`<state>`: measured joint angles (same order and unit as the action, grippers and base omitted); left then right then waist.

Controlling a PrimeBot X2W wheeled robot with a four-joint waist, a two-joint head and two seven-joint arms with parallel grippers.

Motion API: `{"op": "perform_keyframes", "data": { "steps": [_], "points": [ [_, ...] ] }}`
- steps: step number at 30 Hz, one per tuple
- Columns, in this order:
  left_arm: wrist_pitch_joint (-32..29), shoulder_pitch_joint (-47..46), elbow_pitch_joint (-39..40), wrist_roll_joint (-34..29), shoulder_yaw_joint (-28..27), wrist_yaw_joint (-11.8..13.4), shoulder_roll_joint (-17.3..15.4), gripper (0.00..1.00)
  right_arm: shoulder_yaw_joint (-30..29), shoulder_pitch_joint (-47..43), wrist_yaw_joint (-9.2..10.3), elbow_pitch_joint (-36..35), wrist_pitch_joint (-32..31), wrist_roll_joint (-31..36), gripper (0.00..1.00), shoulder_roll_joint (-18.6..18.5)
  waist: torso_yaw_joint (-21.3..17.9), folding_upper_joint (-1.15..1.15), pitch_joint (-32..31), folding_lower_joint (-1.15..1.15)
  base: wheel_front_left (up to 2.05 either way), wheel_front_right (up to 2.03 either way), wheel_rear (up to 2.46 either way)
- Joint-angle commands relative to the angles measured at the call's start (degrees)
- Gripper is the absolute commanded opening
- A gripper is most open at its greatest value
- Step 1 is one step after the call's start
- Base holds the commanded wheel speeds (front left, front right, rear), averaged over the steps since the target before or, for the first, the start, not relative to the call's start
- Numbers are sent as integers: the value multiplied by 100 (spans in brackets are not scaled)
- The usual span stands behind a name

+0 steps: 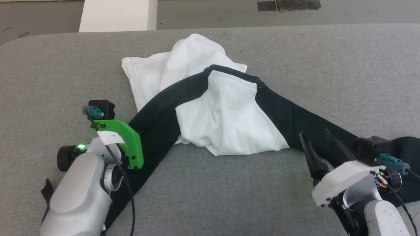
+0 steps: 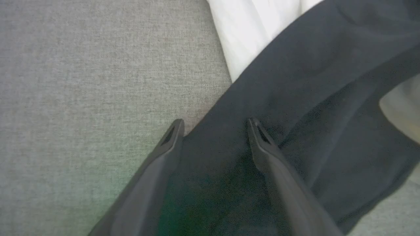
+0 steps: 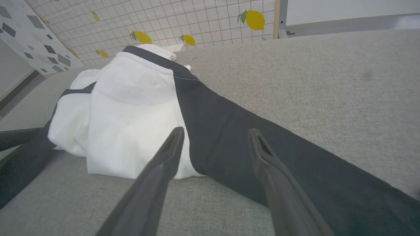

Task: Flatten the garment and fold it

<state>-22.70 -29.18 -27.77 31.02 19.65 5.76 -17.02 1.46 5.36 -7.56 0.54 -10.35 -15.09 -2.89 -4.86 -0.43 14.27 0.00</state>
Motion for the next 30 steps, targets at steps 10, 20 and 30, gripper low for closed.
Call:
{"op": "perform_keyframes", "data": {
  "steps": [10, 20, 30],
  "points": [
    [-147, 37, 102, -45, 171, -162, -168, 0, -4, 147, 8, 41, 40, -8, 100, 2, -65, 41, 118, 0, 0, 0, 0],
    [1618, 1038, 1634, 101, -307, -73, -191, 0, -137, -53, 8, 118, 14, 31, 100, 2, 136, 41, -485, 0, 0, 0, 0],
    [1194, 3651, 3465, 727, -1246, 1051, -483, 0, -245, -338, 8, -31, -116, 51, 100, 2, 456, 41, -809, 0, 0, 0, 0]
  ]
}}
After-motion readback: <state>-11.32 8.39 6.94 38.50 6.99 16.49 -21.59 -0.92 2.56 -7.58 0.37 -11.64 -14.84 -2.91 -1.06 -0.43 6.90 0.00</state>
